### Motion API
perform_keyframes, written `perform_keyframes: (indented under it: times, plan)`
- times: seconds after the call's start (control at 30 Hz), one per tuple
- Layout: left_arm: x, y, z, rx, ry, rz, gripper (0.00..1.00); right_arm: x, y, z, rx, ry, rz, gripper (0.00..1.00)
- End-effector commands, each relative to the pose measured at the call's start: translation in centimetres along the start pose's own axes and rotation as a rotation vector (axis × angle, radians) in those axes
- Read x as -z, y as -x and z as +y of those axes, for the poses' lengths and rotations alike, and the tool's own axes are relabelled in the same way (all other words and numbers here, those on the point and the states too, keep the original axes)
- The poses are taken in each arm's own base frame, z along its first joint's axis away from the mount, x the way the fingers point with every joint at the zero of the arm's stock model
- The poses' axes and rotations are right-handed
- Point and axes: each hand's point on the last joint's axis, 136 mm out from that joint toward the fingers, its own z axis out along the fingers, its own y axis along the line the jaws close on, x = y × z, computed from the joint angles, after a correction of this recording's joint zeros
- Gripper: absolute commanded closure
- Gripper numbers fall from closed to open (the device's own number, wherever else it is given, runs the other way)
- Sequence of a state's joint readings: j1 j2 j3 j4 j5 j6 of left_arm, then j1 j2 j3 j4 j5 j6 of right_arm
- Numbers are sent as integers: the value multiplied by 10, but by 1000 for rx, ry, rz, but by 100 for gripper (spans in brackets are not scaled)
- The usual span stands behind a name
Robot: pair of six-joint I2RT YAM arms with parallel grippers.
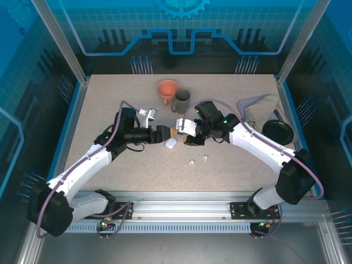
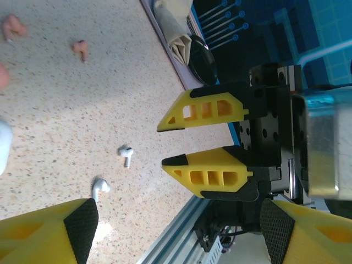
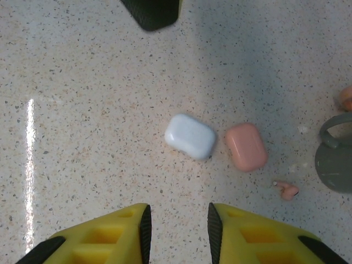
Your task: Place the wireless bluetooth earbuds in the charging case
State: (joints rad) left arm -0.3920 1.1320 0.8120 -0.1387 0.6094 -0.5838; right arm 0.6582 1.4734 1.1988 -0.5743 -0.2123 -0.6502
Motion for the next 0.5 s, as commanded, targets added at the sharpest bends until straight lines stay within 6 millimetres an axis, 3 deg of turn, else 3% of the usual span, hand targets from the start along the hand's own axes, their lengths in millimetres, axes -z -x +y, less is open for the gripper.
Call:
perform_keyframes:
  times: [0.0,0.27,0.33,0.47]
  plan:
    - [18,4,19,14,77,-53,19,-4,-6,3,-42,36,-8,64]
    - [49,0,68,169,183,-141,18,-11,-17,1,-70,19,12,58]
    - [50,-1,78,205,213,-144,18,-14,-19,-8,-126,-7,46,48]
    - [49,-5,97,253,277,-127,19,-21,-28,-23,-361,-43,156,46]
